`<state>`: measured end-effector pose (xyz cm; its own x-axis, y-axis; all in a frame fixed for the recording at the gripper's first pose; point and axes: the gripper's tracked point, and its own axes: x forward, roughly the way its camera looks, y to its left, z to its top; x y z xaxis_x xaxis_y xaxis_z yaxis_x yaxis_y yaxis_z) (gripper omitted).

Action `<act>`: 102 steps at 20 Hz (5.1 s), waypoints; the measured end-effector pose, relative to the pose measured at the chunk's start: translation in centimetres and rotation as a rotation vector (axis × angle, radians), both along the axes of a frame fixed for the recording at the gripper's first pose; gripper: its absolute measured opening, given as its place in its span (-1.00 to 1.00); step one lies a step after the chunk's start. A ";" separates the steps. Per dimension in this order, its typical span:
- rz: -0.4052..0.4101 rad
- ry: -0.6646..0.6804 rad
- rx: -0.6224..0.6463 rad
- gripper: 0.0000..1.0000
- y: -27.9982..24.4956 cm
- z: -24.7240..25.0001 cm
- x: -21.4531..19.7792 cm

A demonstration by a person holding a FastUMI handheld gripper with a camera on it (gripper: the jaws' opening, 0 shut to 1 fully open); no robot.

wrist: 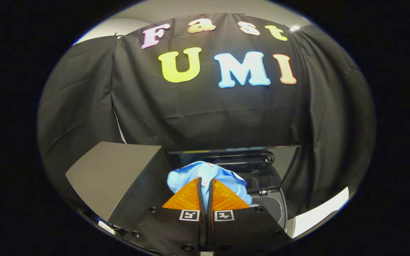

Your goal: Put the clothes into the washing machine and then close the washing machine lid.

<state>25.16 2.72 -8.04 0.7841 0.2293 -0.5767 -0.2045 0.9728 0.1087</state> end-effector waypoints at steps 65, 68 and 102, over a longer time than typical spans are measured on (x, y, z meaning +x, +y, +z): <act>-0.074 -0.319 -0.047 0.95 -0.8 0.2 7.7; -0.095 -0.335 -0.032 0.95 -0.7 0.6 10.7; -0.126 -0.296 -0.063 0.96 -2.3 -3.8 7.6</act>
